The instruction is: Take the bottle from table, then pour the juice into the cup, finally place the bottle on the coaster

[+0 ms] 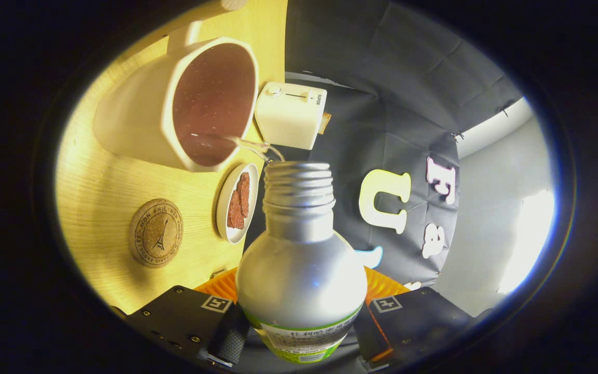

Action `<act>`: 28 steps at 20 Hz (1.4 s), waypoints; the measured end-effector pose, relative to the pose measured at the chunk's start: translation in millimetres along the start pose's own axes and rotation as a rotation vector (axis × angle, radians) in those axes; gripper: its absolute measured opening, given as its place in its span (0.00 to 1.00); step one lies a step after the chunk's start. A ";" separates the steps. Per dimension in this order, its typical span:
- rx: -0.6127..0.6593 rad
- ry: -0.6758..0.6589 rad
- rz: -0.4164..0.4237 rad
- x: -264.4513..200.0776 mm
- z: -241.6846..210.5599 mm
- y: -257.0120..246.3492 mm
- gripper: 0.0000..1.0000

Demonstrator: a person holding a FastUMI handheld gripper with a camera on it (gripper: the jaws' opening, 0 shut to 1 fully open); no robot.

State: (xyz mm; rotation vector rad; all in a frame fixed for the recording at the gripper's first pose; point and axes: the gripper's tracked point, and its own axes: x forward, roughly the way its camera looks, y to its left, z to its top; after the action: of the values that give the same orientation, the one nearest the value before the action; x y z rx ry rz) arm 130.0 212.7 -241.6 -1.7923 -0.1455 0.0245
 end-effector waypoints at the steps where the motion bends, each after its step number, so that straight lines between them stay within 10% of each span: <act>1: -0.004 -0.001 0.001 -0.8 -0.7 -1.3 0.82; 28: -0.151 -0.026 -0.033 -8.1 -4.7 -32.9 0.82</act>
State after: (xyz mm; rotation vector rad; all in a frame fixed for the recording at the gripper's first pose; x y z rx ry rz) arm 119.6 214.4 -209.0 -1.9404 -0.1998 0.0140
